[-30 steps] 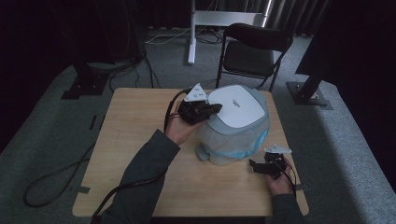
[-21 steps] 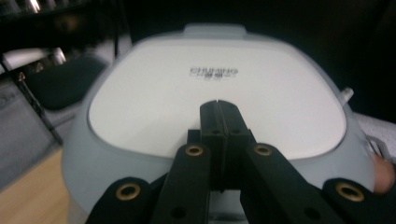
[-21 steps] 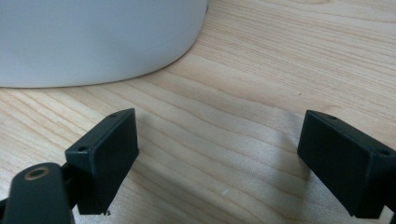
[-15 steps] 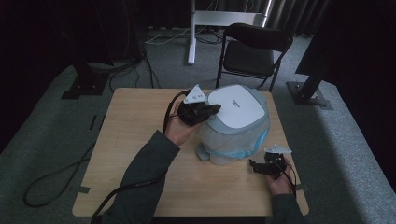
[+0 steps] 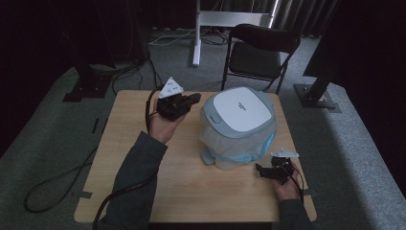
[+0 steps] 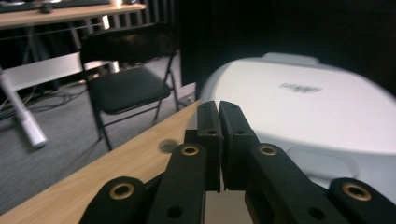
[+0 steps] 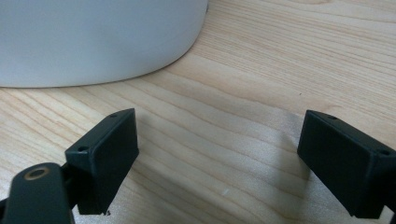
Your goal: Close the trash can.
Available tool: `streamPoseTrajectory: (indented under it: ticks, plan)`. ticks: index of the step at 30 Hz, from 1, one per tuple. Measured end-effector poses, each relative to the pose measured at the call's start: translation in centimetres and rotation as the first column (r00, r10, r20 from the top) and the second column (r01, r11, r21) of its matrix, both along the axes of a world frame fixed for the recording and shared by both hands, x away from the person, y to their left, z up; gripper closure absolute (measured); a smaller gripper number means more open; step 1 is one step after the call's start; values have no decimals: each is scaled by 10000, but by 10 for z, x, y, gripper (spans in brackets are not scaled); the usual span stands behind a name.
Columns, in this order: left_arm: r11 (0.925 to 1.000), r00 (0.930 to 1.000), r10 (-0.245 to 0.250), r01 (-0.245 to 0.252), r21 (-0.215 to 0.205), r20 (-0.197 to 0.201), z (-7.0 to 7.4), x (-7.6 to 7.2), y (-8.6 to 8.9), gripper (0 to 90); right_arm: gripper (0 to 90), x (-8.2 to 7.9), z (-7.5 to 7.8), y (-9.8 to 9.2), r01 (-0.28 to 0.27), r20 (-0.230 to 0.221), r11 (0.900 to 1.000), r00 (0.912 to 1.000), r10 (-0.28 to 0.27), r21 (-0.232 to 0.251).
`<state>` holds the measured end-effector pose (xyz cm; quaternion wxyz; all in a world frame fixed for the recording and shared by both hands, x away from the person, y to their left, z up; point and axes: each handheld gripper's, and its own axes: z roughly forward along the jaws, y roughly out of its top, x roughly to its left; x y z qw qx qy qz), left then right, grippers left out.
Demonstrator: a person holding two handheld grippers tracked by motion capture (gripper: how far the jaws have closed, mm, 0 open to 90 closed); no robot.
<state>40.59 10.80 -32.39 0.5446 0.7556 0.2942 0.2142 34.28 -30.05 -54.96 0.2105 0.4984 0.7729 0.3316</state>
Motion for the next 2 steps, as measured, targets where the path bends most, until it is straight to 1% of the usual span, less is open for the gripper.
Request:
streamPoseTrajectory:
  ticks: [2]
  plan:
    - [9997, 9997, 223, -222, 96, -119, -6, 1, 11, 843, 113, 0, 0, 0, 2, 0, 10000, 10000, -2, 1]
